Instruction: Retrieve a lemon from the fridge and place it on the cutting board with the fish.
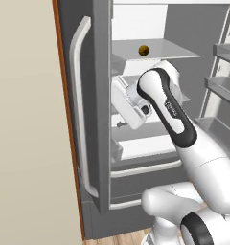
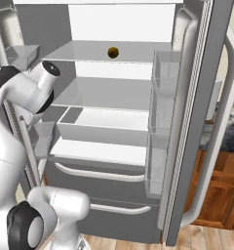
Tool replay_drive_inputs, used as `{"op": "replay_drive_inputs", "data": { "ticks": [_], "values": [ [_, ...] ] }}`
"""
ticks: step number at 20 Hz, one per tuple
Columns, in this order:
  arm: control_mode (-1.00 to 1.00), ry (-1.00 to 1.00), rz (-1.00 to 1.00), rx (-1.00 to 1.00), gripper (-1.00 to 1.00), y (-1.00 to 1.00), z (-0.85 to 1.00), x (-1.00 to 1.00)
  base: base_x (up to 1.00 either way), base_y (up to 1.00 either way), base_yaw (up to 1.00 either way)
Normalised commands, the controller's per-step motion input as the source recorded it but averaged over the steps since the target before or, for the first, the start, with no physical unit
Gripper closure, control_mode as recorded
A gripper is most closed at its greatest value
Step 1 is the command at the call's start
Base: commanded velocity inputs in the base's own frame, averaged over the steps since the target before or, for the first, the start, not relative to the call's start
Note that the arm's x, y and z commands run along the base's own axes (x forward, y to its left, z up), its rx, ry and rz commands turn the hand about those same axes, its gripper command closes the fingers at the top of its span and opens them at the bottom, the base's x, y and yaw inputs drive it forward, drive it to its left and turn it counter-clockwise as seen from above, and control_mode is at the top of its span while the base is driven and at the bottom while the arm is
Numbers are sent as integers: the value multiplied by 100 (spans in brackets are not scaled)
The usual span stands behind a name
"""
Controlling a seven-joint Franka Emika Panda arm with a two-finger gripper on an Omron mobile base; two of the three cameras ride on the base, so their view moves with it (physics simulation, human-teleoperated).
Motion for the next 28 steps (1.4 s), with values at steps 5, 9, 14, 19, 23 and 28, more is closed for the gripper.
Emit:
{"op": "replay_drive_inputs", "data": {
  "ticks": [5,9,14,19,23,28],
  "values": [
    [-100,0,-2,0,-100,43,0,0,0,0,0],
    [-100,0,-3,0,-100,43,0,0,0,0,0],
    [-100,0,-3,0,-100,25,0,0,0,0,0],
    [-100,0,-3,0,-100,18,0,0,0,0,0],
    [-100,0,-2,0,-100,18,0,0,0,0,0],
    [-100,0,-2,0,-100,17,0,0,0,0,0]
  ]
}}
